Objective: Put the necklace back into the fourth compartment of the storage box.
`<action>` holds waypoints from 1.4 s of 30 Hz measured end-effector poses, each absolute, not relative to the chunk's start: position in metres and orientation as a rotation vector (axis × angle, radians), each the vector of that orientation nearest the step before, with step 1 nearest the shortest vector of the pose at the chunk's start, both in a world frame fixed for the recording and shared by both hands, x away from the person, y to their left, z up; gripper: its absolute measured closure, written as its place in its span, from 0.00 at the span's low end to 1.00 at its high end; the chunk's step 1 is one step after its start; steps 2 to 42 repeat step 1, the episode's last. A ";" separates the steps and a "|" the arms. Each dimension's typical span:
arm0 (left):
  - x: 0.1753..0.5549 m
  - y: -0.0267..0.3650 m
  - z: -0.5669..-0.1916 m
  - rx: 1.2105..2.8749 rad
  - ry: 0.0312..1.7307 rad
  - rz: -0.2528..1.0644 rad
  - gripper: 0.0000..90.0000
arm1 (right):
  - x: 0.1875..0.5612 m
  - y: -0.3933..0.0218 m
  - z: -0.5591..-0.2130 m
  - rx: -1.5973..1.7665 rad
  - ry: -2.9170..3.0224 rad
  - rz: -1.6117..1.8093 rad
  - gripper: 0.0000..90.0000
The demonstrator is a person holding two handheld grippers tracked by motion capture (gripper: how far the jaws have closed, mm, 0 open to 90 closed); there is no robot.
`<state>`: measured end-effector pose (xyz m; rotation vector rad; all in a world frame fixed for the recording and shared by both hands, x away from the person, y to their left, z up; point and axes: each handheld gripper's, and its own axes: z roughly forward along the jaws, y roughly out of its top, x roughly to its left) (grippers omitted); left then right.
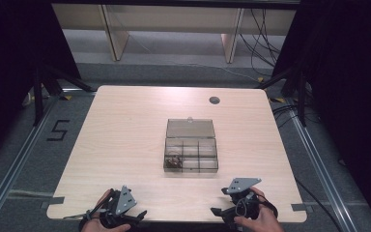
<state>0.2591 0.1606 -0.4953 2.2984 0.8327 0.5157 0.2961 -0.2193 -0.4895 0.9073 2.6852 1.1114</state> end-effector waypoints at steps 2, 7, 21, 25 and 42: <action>0.258 0.161 -0.495 2.297 0.828 0.514 0.18 | 0.297 -0.221 -0.488 0.892 2.703 1.095 0.23; 0.258 0.161 -0.495 2.297 0.828 0.514 0.18 | 0.297 -0.221 -0.488 0.892 2.703 1.095 0.23; 0.258 0.161 -0.495 2.297 0.828 0.514 0.18 | 0.297 -0.221 -0.488 0.892 2.703 1.095 0.23; 0.258 0.161 -0.495 2.297 0.828 0.514 0.18 | 0.297 -0.221 -0.488 0.892 2.703 1.095 0.23; 0.258 0.161 -0.495 2.297 0.828 0.514 0.18 | 0.297 -0.221 -0.488 0.892 2.703 1.095 0.23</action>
